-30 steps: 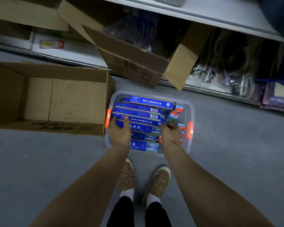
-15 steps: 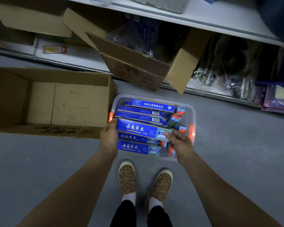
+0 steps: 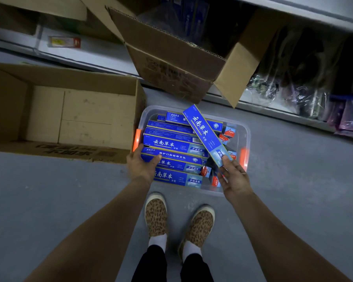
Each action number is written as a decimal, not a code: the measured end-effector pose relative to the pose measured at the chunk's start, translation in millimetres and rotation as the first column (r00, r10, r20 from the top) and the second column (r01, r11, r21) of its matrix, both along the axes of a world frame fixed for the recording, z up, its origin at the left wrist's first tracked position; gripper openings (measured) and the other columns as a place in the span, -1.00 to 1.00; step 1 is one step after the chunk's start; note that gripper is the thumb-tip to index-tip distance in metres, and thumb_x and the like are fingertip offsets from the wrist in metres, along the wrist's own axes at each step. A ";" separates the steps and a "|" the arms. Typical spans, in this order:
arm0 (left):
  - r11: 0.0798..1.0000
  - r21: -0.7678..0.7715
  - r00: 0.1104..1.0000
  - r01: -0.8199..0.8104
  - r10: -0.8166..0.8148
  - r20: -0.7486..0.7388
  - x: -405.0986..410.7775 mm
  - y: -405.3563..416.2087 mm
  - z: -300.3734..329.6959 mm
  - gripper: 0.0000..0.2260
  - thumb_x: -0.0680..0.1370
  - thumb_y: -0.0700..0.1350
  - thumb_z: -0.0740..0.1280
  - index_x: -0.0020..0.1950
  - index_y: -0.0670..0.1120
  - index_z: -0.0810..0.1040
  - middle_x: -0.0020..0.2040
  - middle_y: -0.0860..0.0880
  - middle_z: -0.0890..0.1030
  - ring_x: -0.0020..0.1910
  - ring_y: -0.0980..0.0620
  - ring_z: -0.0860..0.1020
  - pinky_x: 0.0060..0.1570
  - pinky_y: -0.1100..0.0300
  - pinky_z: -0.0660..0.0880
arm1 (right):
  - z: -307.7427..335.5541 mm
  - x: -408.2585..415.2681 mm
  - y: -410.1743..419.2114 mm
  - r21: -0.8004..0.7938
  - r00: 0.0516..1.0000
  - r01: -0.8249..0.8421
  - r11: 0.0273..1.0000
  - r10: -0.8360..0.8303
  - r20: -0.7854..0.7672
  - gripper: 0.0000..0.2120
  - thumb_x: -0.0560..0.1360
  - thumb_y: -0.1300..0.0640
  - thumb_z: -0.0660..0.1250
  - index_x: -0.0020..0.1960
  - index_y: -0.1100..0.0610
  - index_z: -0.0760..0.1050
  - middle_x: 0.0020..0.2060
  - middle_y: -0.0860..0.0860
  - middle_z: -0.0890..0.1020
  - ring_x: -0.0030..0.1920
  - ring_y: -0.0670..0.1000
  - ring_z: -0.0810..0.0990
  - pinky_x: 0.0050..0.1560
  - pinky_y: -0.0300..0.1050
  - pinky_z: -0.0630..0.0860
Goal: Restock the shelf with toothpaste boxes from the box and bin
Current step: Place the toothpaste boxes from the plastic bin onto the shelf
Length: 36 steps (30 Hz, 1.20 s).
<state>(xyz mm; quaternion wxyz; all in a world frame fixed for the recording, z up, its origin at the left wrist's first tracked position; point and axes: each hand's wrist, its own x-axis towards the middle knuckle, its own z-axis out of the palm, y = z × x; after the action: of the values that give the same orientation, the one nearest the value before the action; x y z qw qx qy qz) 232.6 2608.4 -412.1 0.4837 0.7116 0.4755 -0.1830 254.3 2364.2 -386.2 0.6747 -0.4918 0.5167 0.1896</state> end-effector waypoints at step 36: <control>0.989 -0.038 0.984 -0.144 0.147 0.100 -4.0 -14.9 7.6 -0.52 0.32 -0.03 0.65 0.02 -0.16 0.46 -0.06 -0.06 0.66 -0.14 0.02 0.65 -0.10 0.08 0.59 | 12.7 -2.2 3.1 -0.020 0.999 0.023 1.000 -0.024 -0.027 -0.83 0.51 0.16 0.47 -0.20 0.01 0.53 -0.34 -0.12 0.68 -0.25 -0.11 0.59 -0.24 -0.29 0.53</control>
<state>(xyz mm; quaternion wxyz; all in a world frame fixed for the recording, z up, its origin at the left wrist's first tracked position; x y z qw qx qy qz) 228.6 2593.5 -404.5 0.5305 0.6758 0.4980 -0.1175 252.2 2367.3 -373.6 0.6649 -0.4898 0.5333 0.1831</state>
